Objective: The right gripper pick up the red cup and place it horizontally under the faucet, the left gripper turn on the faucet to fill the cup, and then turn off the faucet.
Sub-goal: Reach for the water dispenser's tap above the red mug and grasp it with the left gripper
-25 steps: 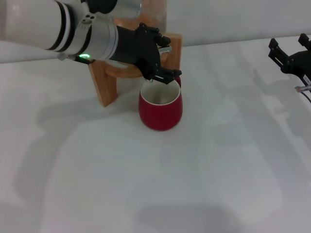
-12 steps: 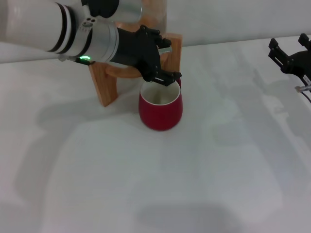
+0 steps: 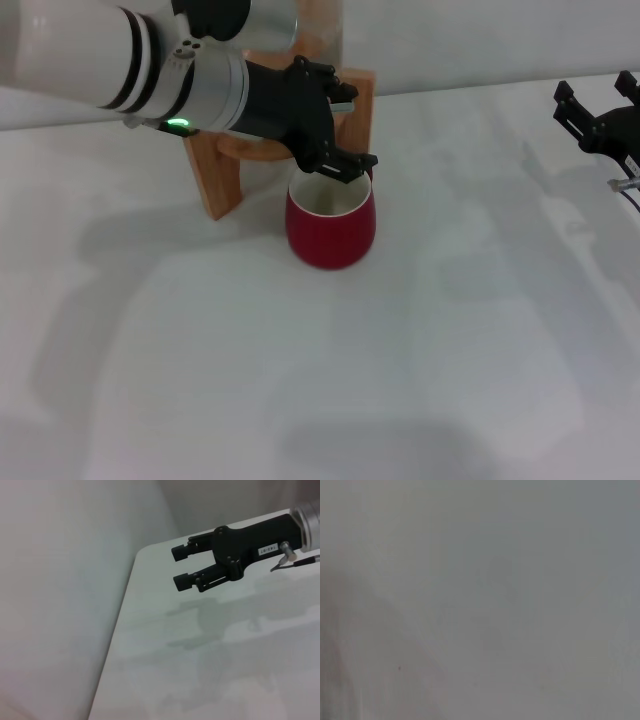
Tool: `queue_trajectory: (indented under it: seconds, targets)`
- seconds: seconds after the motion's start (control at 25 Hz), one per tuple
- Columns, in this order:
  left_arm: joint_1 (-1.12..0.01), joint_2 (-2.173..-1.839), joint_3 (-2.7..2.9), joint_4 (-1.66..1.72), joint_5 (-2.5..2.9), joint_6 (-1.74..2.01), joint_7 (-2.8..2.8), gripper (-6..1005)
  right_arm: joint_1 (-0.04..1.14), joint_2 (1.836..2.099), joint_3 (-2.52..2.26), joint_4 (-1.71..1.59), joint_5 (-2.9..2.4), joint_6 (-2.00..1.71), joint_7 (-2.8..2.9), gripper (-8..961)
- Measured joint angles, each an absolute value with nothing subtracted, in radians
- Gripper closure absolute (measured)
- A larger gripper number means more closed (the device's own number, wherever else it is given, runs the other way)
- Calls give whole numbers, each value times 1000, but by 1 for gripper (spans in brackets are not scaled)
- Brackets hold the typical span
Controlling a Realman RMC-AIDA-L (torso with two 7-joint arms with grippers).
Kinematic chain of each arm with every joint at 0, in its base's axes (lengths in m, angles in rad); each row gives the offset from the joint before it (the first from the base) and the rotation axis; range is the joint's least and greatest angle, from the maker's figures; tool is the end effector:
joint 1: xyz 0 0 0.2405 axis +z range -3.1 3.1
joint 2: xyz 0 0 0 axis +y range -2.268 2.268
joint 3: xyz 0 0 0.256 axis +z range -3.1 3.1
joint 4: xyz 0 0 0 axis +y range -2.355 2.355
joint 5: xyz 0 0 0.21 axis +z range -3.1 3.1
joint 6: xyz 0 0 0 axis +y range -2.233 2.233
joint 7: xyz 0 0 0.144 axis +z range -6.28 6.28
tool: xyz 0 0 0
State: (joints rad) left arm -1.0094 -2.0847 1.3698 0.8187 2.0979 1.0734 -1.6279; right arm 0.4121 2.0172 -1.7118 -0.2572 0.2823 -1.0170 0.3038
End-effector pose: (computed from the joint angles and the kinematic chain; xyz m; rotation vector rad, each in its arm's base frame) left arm -0.0576 0.4272 -0.0673 -2.8400 0.2966 -0.0427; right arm 0.3424 0.3564 0.0304 -1.5398 0.6026 0.7125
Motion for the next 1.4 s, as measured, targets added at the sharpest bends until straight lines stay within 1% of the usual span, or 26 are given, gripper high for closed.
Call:
queue_trajectory:
  seconds: [1.4]
  targets:
    - [-1011,-2080,1364,838,2104,1099,-1626,184,411,2017,-1710,-256,282,-1017,304,124]
